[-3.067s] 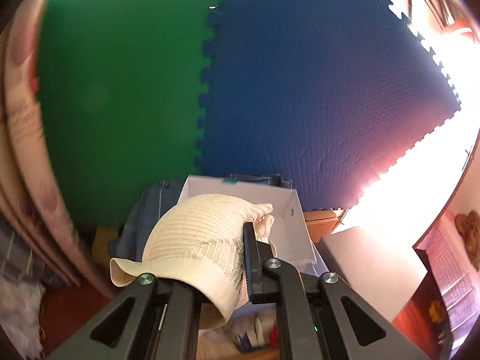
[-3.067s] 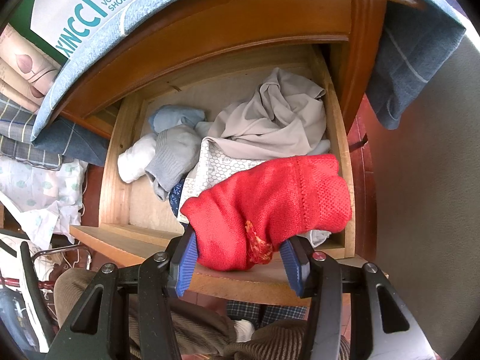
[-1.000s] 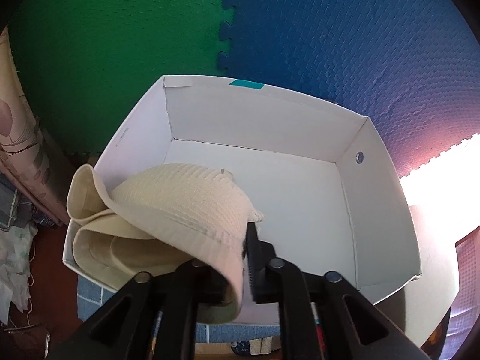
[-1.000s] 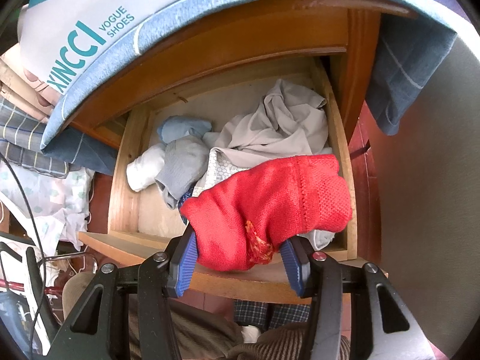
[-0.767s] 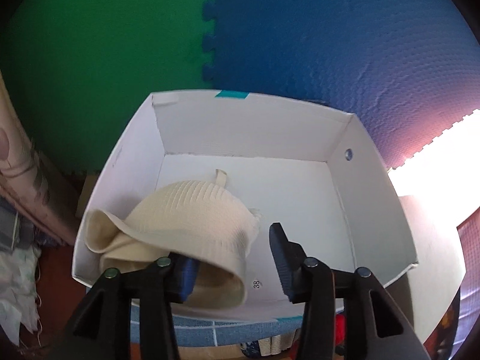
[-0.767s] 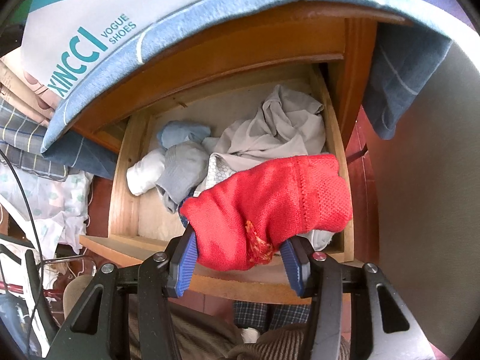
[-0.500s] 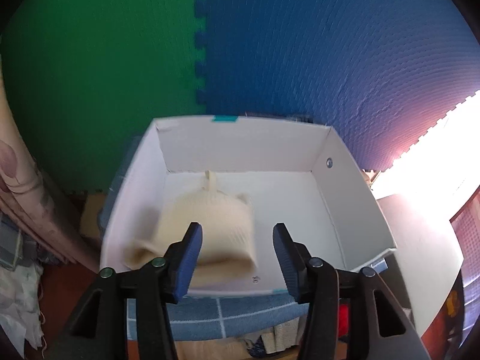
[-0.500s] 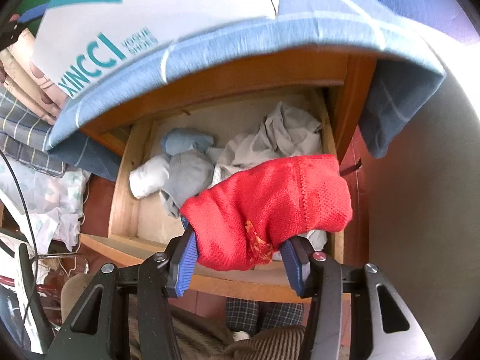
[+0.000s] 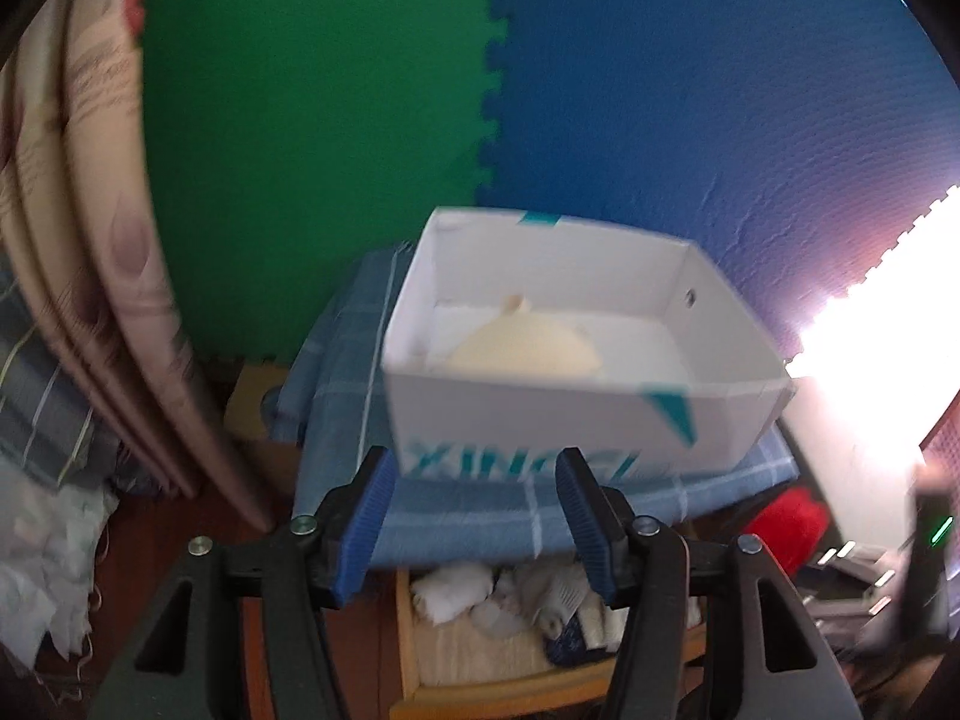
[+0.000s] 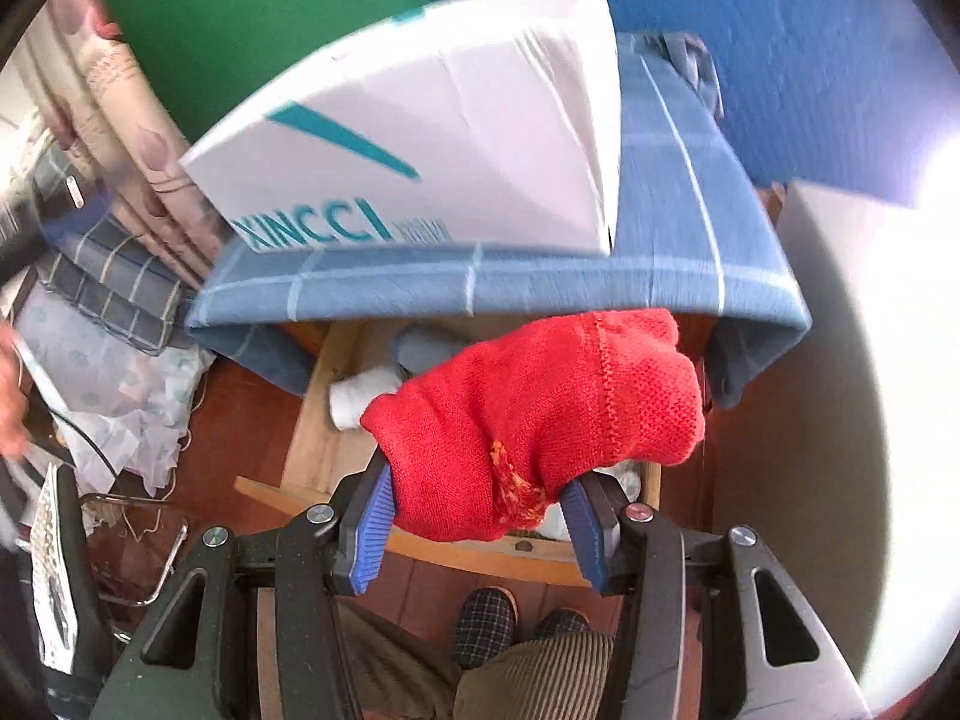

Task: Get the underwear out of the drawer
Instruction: 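Open the left tool to release the bra and withdraw it, then carry the red sock in the right tool into the white box and open it, then move the right tool back down into the drawer toward the grey clothes, then close the right tool on the pale blue-grey cloth while the left tool grips the grey knit item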

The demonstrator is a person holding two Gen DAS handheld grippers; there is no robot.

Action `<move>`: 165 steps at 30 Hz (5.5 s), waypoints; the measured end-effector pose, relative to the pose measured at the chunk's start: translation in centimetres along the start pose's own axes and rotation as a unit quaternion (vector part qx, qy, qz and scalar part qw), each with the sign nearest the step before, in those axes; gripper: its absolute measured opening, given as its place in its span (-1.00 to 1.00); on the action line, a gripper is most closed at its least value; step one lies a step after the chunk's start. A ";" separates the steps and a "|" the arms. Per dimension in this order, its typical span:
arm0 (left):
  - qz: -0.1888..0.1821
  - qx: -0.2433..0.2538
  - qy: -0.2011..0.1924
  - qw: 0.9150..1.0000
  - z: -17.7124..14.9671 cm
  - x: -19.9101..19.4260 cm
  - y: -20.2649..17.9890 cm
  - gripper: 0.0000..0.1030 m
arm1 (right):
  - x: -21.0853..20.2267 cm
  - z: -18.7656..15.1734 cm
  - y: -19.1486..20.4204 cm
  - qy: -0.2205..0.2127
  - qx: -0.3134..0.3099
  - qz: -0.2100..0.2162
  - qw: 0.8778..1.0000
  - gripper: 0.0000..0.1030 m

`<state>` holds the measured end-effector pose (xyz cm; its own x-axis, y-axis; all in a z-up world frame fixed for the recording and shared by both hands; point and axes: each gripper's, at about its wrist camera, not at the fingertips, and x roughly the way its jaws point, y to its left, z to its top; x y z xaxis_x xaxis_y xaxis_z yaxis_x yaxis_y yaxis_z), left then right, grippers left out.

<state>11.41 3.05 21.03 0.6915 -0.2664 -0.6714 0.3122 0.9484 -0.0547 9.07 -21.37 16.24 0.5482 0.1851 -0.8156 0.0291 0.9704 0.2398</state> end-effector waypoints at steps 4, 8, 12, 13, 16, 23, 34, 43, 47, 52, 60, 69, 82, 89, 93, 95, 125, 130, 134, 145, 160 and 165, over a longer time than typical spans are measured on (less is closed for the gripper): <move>0.023 -0.018 0.025 0.999 -3.8 1.1 1.1 0.11 | -3.4 2.1 1.3 -0.030 -0.016 0.008 0.999 -0.08; 0.046 -0.034 0.045 0.997 -7.2 2.9 1.6 0.11 | -6.7 5.1 2.8 -0.070 -0.031 0.015 0.997 -0.08; 0.065 -0.034 0.059 0.996 -9.5 4.3 1.3 0.11 | -8.3 9.0 4.0 -0.101 -0.044 0.008 0.994 -0.07; 0.069 -0.034 0.062 0.995 -10.1 4.7 1.2 0.11 | -8.3 9.8 4.3 -0.104 -0.046 0.006 0.993 -0.07; 0.075 -0.046 0.075 0.993 -11.8 5.7 1.2 0.11 | -7.7 12.9 4.9 -0.108 -0.049 -0.004 0.993 -0.06; 0.088 -0.100 0.106 0.985 -15.1 7.8 2.8 0.11 | -2.6 17.8 5.4 -0.058 -0.042 -0.032 0.997 -0.03; 0.071 -0.119 0.139 0.981 -17.1 10.3 3.5 0.11 | 5.4 18.6 4.7 0.029 -0.036 -0.066 0.997 -0.02; 0.054 -0.134 0.153 0.978 -17.8 11.4 3.8 0.11 | 8.2 18.5 4.7 0.053 -0.039 -0.075 0.995 0.07; 0.052 -0.133 0.155 0.977 -17.8 11.5 3.7 0.11 | 8.5 18.6 4.8 0.056 -0.032 -0.070 0.995 0.13; 0.048 -0.138 0.157 0.977 -17.8 11.6 3.8 0.11 | 7.7 18.9 5.2 0.051 -0.040 -0.069 0.996 0.38; 0.049 -0.138 0.159 0.976 -17.8 11.6 3.8 0.11 | 3.7 18.8 5.9 0.027 -0.049 -0.052 0.997 0.44; 0.051 -0.133 0.162 0.976 -17.8 11.6 3.7 0.11 | -1.5 12.8 6.4 0.016 -0.118 -0.061 0.991 0.45; 0.049 -0.131 0.166 0.976 -17.8 11.7 3.6 0.11 | 3.1 3.9 2.5 0.156 -0.126 -0.054 0.978 0.45; 0.045 -0.131 0.168 0.976 -17.7 11.9 3.5 0.11 | 10.3 0.9 -0.2 0.236 -0.099 -0.063 0.965 0.45; 0.042 -0.132 0.173 0.975 -17.8 12.1 3.5 0.11 | 13.3 0.5 -1.3 0.265 -0.091 -0.066 0.958 0.45; 0.041 -0.131 0.177 0.975 -17.8 12.3 3.5 0.11 | 14.6 0.3 -1.2 0.279 -0.091 -0.067 0.954 0.45; 0.025 -0.086 0.213 0.973 -17.1 14.6 2.4 0.11 | 26.1 -3.5 -2.9 0.410 -0.194 -0.093 0.886 0.53; 0.012 -0.059 0.217 0.974 -15.9 15.6 1.0 0.11 | 25.4 -3.9 -3.4 0.416 -0.200 -0.097 0.882 0.54; -0.008 -0.032 0.235 0.971 -14.8 17.0 -0.6 0.11 | 26.4 -3.5 -3.3 0.416 -0.200 -0.102 0.881 0.54; -0.028 -0.015 0.269 0.963 -14.0 19.6 -2.2 0.11 | 25.4 -4.3 -4.0 0.374 -0.170 -0.116 0.904 -0.08; -0.036 -0.057 0.276 0.959 -14.3 21.7 -3.1 0.11 | 17.8 -3.8 -5.5 0.202 -0.011 -0.093 0.975 -0.11; -0.031 -0.048 0.281 0.958 -14.2 22.8 -4.4 0.11 | 15.7 -3.9 -5.3 0.160 0.018 -0.086 0.983 -0.11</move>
<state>16.61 -4.77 -4.54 0.2058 -0.2129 -0.9552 0.2612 0.9526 -0.1560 14.25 -22.97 0.11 0.2412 0.0634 -0.9684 0.1315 0.9865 0.0974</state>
